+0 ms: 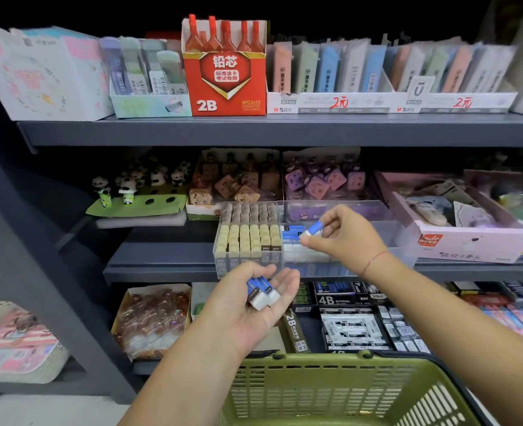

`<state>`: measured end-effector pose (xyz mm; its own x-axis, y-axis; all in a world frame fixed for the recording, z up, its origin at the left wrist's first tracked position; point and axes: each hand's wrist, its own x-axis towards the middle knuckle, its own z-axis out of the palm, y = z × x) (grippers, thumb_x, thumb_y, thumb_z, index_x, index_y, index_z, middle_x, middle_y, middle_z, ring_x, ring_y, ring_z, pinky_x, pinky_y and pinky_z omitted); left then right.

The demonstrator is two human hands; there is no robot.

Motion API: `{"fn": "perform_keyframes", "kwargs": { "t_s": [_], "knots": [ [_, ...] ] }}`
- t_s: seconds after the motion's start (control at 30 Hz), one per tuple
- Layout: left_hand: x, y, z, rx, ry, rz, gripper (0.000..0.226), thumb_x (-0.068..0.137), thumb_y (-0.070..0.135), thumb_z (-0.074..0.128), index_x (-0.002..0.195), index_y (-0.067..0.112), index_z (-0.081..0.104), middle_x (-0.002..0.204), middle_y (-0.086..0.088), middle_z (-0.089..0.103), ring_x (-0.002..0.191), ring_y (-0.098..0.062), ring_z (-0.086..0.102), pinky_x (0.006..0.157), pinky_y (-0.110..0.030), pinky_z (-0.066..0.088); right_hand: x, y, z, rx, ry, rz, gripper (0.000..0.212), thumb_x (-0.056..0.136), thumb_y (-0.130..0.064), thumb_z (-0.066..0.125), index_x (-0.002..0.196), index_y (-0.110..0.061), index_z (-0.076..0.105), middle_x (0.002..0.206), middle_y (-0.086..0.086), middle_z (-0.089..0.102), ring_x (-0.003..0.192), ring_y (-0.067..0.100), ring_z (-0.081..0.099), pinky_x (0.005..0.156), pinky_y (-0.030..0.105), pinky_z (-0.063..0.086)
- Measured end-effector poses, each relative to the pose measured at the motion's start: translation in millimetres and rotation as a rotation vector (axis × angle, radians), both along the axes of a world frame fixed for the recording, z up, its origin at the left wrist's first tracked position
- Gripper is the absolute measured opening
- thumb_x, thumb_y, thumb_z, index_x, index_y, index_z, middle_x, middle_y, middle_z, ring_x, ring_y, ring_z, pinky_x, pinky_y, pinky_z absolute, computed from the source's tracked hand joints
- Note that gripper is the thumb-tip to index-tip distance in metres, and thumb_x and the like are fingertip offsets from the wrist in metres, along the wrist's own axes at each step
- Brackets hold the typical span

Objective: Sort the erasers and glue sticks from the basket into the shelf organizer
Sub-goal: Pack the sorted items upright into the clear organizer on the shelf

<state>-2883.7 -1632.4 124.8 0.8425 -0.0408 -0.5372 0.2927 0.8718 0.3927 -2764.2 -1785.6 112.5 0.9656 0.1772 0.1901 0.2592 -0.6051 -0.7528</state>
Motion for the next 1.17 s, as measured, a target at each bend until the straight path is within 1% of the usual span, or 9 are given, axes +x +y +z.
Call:
{"fn": "perform_keyframes", "kwargs": {
  "t_s": [0.1, 0.2, 0.33, 0.4, 0.5, 0.63, 0.87, 1.03, 1.17],
  "knots": [
    [-0.6, -1.5, 1.6, 0.005, 0.005, 0.004, 0.014, 0.090, -0.003, 0.051, 0.100, -0.009, 0.058, 0.095, -0.030, 0.063, 0.087, -0.038, 0.065, 0.069, -0.044, 0.052, 3.0, 11.3, -9.4, -0.203, -0.020, -0.041, 0.045, 0.068, -0.053, 0.077, 0.088, -0.026, 0.047, 0.077, -0.009, 0.059, 0.081, 0.015, 0.060, 0.091, 0.040, 0.041],
    [-1.0, -0.7, 1.3, 0.011, 0.010, 0.005, 0.015, 0.091, -0.003, 0.050, 0.102, -0.009, 0.058, 0.096, -0.030, 0.064, 0.087, -0.038, 0.065, 0.069, -0.045, 0.052, 5.6, 15.0, -6.8, -0.349, -0.008, -0.035, 0.046, 0.072, -0.061, 0.069, 0.095, -0.027, 0.048, 0.086, -0.011, 0.060, 0.091, 0.013, 0.059, 0.095, 0.038, 0.034],
    [-1.0, 0.5, 2.5, 0.005, 0.012, 0.011, 0.014, 0.091, -0.003, 0.050, 0.100, -0.009, 0.059, 0.096, -0.031, 0.064, 0.087, -0.038, 0.065, 0.069, -0.045, 0.052, 4.8, 9.3, -3.0, -0.237, 0.009, 0.151, 0.038, 0.078, -0.043, 0.073, 0.105, -0.025, 0.053, 0.092, -0.006, 0.055, 0.076, 0.008, 0.051, 0.083, 0.030, 0.042],
    [-0.8, -0.2, 3.4, 0.005, 0.011, 0.010, 0.014, 0.091, -0.003, 0.050, 0.100, -0.009, 0.059, 0.096, -0.031, 0.063, 0.087, -0.038, 0.065, 0.069, -0.045, 0.052, 5.8, 6.1, -1.0, -0.227, -0.024, 0.214, 0.024, 0.081, -0.032, 0.073, 0.099, -0.025, 0.059, 0.094, -0.003, 0.054, 0.071, 0.008, 0.050, 0.077, 0.026, 0.044],
    [-0.4, -2.0, 3.9, 0.005, 0.009, 0.002, 0.014, 0.091, -0.002, 0.050, 0.099, -0.009, 0.059, 0.096, -0.030, 0.063, 0.086, -0.037, 0.065, 0.067, -0.045, 0.051, 7.8, 3.0, 0.0, -0.231, -0.053, 0.226, 0.006, 0.084, -0.020, 0.071, 0.085, -0.023, 0.066, 0.083, -0.009, 0.058, 0.068, 0.004, 0.051, 0.070, 0.020, 0.042],
    [-0.5, -2.7, 4.0, 0.012, 0.007, 0.000, 0.013, 0.090, -0.003, 0.051, 0.098, -0.009, 0.059, 0.096, -0.030, 0.064, 0.084, -0.037, 0.065, 0.066, -0.043, 0.052, 8.2, 2.8, 3.2, -0.210, -0.038, 0.193, 0.008, 0.082, -0.010, 0.071, 0.078, -0.017, 0.068, 0.070, -0.012, 0.061, 0.062, 0.001, 0.054, 0.058, 0.005, 0.041],
    [-1.1, -0.8, 3.5, 0.007, 0.002, 0.001, 0.014, 0.090, -0.004, 0.051, 0.100, -0.009, 0.059, 0.096, -0.030, 0.064, 0.086, -0.037, 0.065, 0.069, -0.044, 0.052, 16.5, 10.8, 9.0, -0.232, 0.033, 0.153, 0.020, 0.076, -0.011, 0.077, 0.064, -0.019, 0.063, 0.059, -0.011, 0.057, 0.056, 0.007, 0.053, 0.062, 0.029, 0.049],
    [-1.4, -1.0, 3.2, 0.011, 0.002, -0.005, 0.014, 0.090, -0.003, 0.051, 0.099, -0.009, 0.059, 0.096, -0.030, 0.064, 0.086, -0.037, 0.065, 0.068, -0.043, 0.052, 21.3, 10.9, 11.2, -0.215, 0.122, 0.209, 0.019, 0.073, -0.021, 0.082, 0.084, -0.017, 0.067, 0.063, -0.003, 0.053, 0.059, 0.016, 0.049, 0.058, 0.027, 0.043],
    [-1.8, -1.9, 3.5, 0.014, 0.001, -0.009, 0.013, 0.090, -0.003, 0.051, 0.098, -0.009, 0.059, 0.096, -0.029, 0.064, 0.086, -0.037, 0.066, 0.068, -0.043, 0.052, 26.1, 11.7, 14.4, -0.260, 0.098, 0.275, 0.014, 0.074, -0.019, 0.081, 0.079, -0.021, 0.068, 0.061, -0.004, 0.051, 0.057, 0.011, 0.045, 0.058, 0.023, 0.039]
  ]
}}
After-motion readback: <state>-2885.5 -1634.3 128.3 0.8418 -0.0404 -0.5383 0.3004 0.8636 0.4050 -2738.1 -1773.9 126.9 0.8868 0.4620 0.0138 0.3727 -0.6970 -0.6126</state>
